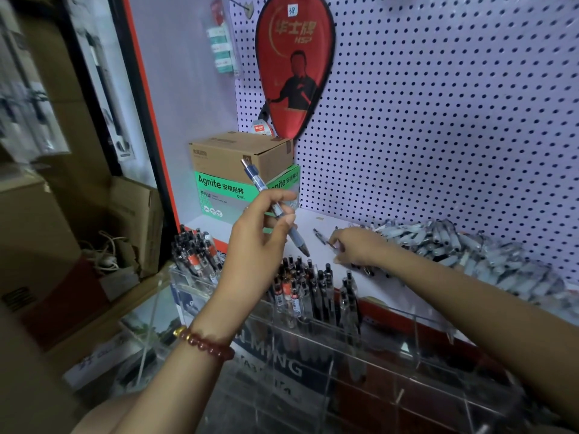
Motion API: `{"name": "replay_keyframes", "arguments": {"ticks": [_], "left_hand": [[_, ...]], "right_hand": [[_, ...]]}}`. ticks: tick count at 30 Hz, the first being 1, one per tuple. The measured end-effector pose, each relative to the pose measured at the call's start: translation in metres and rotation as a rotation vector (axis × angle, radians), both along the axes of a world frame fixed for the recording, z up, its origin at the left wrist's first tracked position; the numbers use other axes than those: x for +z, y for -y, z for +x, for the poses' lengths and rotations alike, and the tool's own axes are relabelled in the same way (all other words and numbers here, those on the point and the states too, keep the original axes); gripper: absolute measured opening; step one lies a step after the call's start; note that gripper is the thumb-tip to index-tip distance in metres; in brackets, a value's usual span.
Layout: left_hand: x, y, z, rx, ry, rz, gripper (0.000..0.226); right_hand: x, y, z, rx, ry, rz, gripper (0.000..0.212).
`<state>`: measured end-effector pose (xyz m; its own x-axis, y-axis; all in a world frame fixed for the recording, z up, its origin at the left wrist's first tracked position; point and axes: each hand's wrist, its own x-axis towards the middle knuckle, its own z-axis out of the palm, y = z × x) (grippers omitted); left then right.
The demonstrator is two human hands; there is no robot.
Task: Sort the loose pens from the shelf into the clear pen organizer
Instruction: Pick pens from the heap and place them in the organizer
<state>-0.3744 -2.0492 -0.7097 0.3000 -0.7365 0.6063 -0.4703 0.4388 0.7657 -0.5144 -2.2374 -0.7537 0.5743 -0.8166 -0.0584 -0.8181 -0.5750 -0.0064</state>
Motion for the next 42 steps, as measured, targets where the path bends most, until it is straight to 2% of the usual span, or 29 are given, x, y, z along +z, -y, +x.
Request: {"name": "replay_keyframes", "arguments": {"ticks": [3, 7, 9, 11, 16, 19, 22, 25, 26, 29, 32, 33, 35, 37, 38, 41, 42], "left_hand": [[0.000, -0.001, 0.000, -0.003, 0.007, 0.012, 0.033], [0.001, -0.001, 0.002, -0.004, 0.023, -0.005, 0.025], [0.001, -0.003, 0.002, -0.005, 0.029, -0.016, 0.020], [0.003, -0.004, 0.001, 0.000, 0.025, -0.021, 0.021], [0.003, -0.008, -0.001, 0.013, 0.016, 0.001, 0.030], [0.004, -0.013, -0.005, 0.002, 0.018, 0.026, 0.026], [0.007, -0.019, -0.011, -0.068, -0.006, 0.006, 0.018], [0.008, -0.022, -0.017, -0.154, -0.023, -0.032, 0.040], [0.007, -0.021, -0.020, -0.177, -0.043, -0.036, 0.040], [0.005, -0.020, -0.029, -0.211, -0.044, -0.059, 0.019], [0.003, -0.020, -0.034, -0.201, 0.029, -0.094, 0.014], [0.004, -0.021, -0.035, -0.227, 0.008, -0.088, 0.017], [0.003, -0.021, -0.038, -0.290, 0.003, -0.055, 0.037], [-0.001, -0.021, -0.043, -0.358, 0.111, -0.035, 0.059], [-0.004, -0.020, -0.048, -0.403, 0.131, -0.011, 0.063], [-0.013, -0.016, -0.055, -0.461, 0.115, 0.074, 0.064], [-0.014, -0.015, -0.055, -0.455, 0.141, 0.083, 0.060]], "right_hand": [[-0.004, 0.001, 0.000, -0.028, 0.052, 0.057, 0.044], [0.003, 0.004, -0.002, -0.071, 0.180, 0.182, 0.015], [0.009, 0.002, -0.007, -0.095, 0.285, 0.244, 0.025], [0.021, -0.007, -0.012, -0.114, 0.382, 0.274, 0.024], [0.066, -0.066, -0.012, 0.001, 0.873, 0.390, 0.008], [0.086, -0.107, -0.014, 0.098, 1.051, 0.506, 0.004], [0.090, -0.141, -0.020, 0.154, 1.054, 0.499, 0.004], [0.085, -0.160, -0.025, 0.233, 0.988, 0.416, 0.012], [0.083, -0.163, -0.026, 0.247, 0.974, 0.391, 0.012], [0.079, -0.172, -0.030, 0.282, 0.949, 0.310, 0.008], [0.080, -0.175, -0.036, 0.233, 1.020, 0.226, 0.008], [0.082, -0.175, -0.038, 0.206, 1.069, 0.207, 0.009], [0.087, -0.175, -0.040, 0.185, 1.158, 0.241, 0.010], [0.089, -0.177, -0.040, 0.184, 1.181, 0.338, 0.031], [0.087, -0.177, -0.039, 0.181, 1.193, 0.370, 0.034], [0.082, -0.173, -0.041, 0.136, 1.229, 0.297, 0.022], [0.080, -0.170, -0.043, 0.121, 1.228, 0.251, 0.025]]}}
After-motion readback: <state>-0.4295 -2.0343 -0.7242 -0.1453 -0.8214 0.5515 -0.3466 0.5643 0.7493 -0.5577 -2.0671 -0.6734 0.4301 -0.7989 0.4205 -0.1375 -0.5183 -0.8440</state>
